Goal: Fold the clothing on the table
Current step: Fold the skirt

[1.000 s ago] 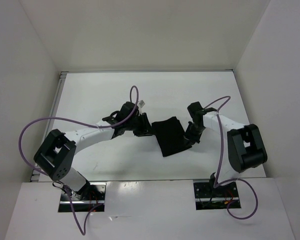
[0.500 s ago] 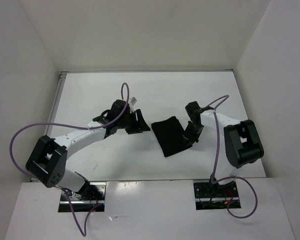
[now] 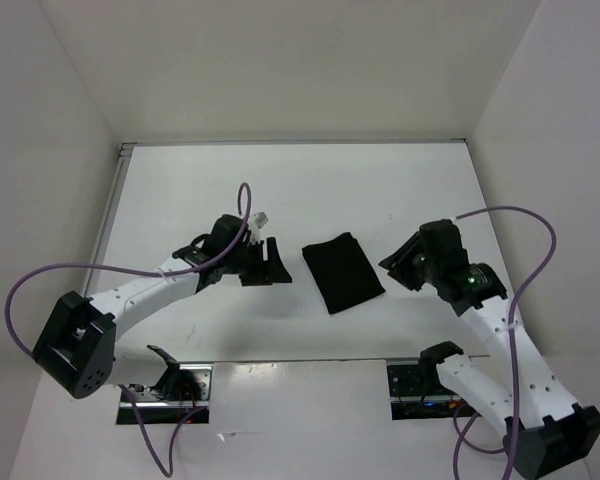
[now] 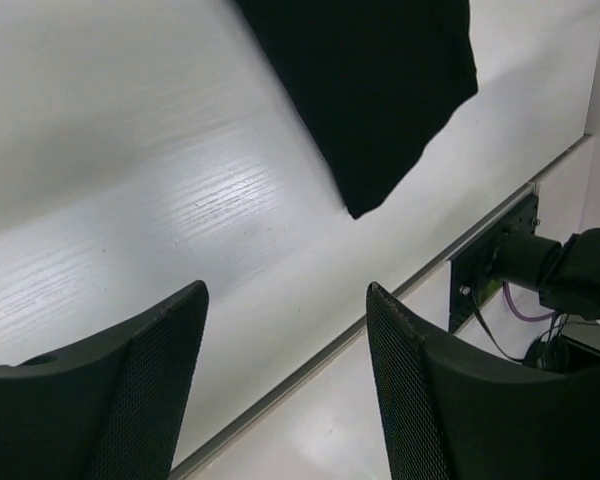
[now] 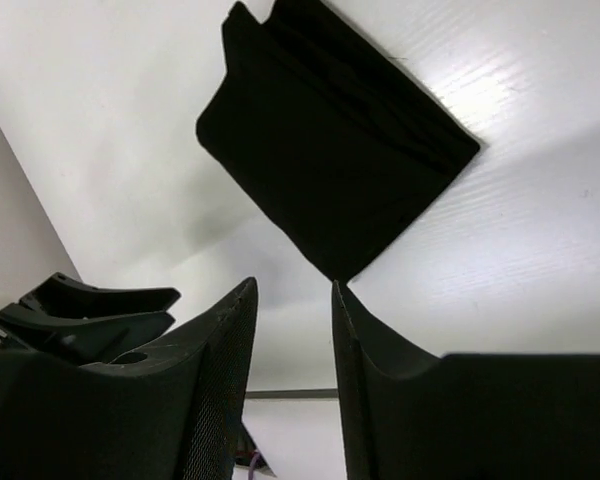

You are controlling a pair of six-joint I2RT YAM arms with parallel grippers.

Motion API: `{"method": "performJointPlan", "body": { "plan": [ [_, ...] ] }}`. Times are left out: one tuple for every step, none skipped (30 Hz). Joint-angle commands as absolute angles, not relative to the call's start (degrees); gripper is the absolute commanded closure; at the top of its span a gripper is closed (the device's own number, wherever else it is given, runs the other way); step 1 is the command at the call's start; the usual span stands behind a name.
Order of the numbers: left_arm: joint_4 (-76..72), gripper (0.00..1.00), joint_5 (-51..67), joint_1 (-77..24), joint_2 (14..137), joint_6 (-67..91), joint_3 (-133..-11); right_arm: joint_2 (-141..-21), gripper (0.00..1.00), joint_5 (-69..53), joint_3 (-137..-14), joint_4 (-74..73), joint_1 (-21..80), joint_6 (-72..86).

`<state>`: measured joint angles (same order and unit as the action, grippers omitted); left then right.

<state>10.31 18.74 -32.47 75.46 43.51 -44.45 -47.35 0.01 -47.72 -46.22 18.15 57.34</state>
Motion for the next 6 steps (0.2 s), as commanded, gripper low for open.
{"method": "performJointPlan", "body": {
  "plan": [
    [8.4, 0.28, 22.4, -32.4, 73.3, 43.4, -43.5, -41.7, 0.58, 3.5, -45.6, -49.5, 18.5, 62.3],
    [8.4, 0.28, 23.1, -32.4, 72.7, 43.4, -42.8, -40.1, 0.58, 4.2, -45.6, -49.5, 18.5, 62.9],
    [7.7, 0.28, 24.2, -32.4, 72.7, 43.4, -42.3, -37.0, 0.58, 4.8, -45.1, -49.5, 18.5, 63.5],
    [7.6, 0.28, 24.3, -32.4, 71.3, 43.4, -42.3, -35.8, 0.57, 4.8, -45.1, -49.5, 17.9, 63.5],
    [7.6, 0.28, 24.3, -32.4, 70.6, 43.4, -42.3, -34.6, 0.57, 4.8, -44.6, -49.5, 17.9, 63.5],
    [7.6, 0.28, 24.3, -32.4, 69.8, 43.4, -42.3, -33.8, 0.56, 4.8, -44.6, -49.5, 17.4, 63.5]
  ]
}}
